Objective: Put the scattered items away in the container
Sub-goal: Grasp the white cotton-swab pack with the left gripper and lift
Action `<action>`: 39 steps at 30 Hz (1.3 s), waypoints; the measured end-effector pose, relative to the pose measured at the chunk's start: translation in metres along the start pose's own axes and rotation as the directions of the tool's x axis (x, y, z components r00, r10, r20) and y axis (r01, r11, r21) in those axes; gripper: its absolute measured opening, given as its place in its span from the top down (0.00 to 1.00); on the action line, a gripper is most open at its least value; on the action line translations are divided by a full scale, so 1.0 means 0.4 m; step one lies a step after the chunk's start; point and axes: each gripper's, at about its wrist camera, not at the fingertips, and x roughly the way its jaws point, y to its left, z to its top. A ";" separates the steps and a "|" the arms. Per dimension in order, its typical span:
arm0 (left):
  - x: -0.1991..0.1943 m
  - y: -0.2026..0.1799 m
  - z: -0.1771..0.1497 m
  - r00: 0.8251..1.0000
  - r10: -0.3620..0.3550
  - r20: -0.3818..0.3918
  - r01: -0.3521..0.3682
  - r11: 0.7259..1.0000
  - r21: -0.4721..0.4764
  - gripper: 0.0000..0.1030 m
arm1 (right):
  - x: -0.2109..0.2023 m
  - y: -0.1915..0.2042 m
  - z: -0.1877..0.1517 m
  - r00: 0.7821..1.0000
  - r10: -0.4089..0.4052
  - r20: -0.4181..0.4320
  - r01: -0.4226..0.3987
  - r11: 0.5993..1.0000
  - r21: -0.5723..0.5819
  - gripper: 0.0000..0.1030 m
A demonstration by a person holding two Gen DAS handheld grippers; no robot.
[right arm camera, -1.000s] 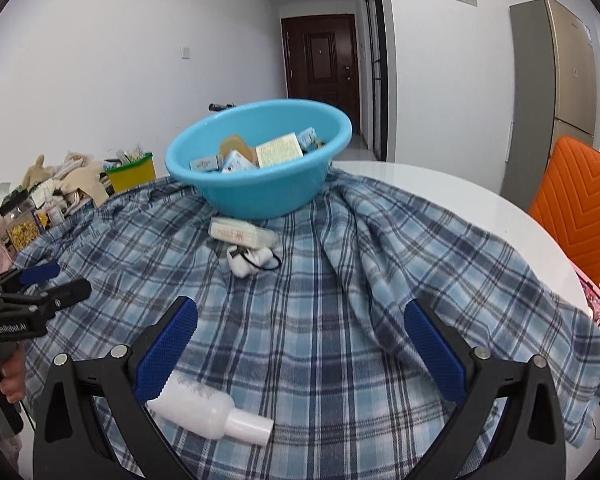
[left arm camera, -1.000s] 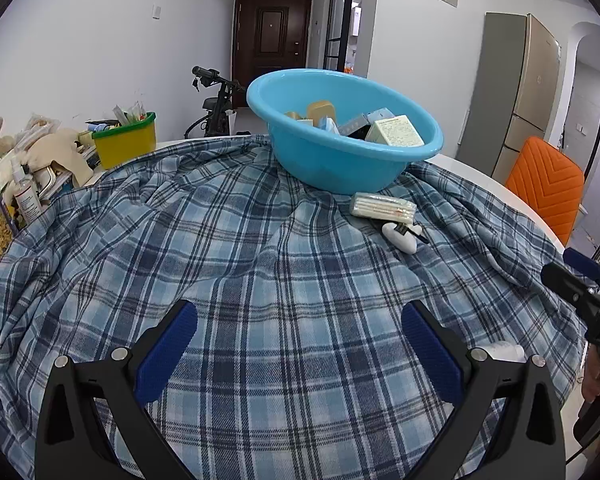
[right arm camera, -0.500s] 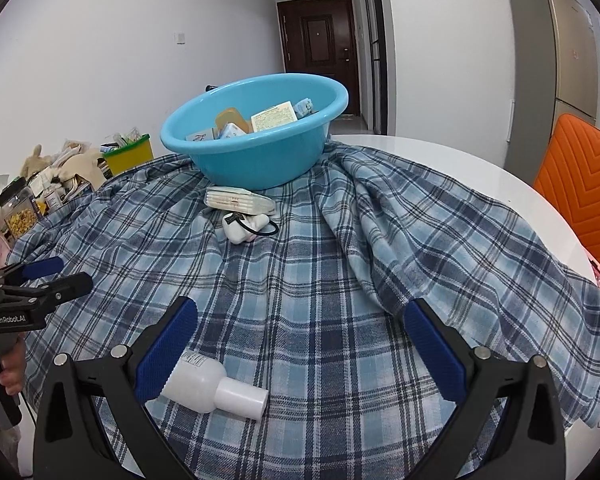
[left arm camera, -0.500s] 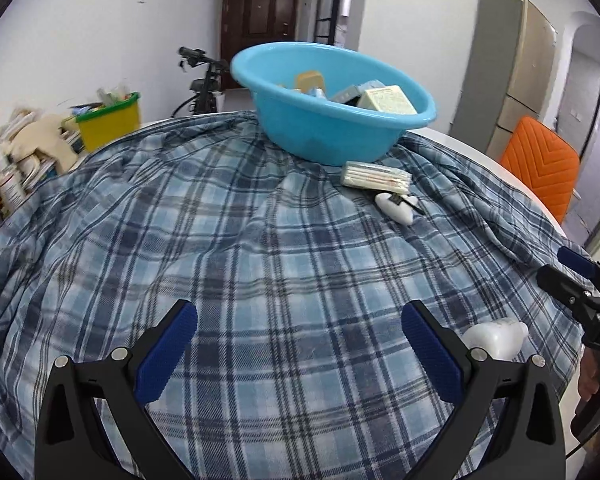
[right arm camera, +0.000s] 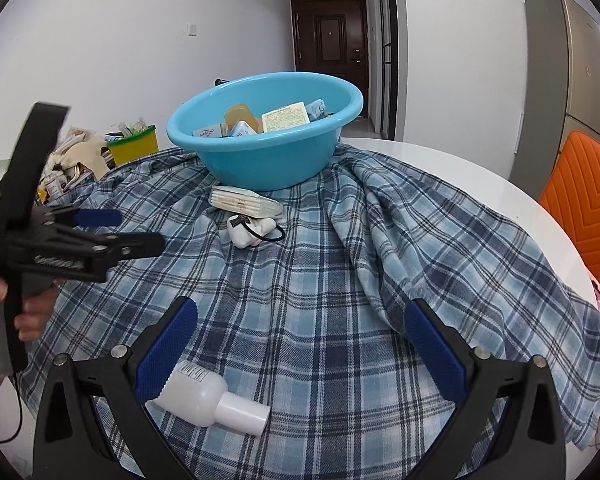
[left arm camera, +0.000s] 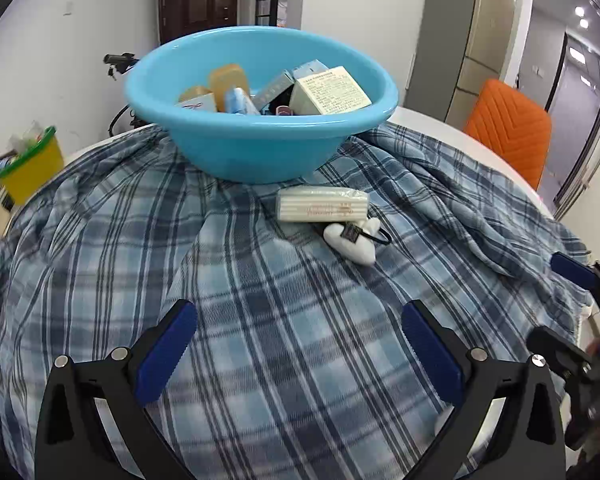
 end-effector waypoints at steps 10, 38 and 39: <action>0.096 -0.039 0.079 0.999 0.001 -0.040 0.002 0.998 0.069 0.00 | 0.073 -0.029 0.066 0.997 -0.067 -0.028 0.067 0.998 -0.007 0.00; 0.244 -0.065 0.157 0.997 0.032 -0.068 -0.024 0.993 0.118 0.26 | 0.203 -0.093 0.123 0.993 -0.017 -0.117 0.013 0.999 -0.035 0.00; 0.233 -0.066 0.154 0.998 0.036 -0.057 -0.029 0.992 0.121 0.26 | 0.200 -0.090 0.125 0.993 -0.016 -0.115 0.012 0.999 -0.038 0.00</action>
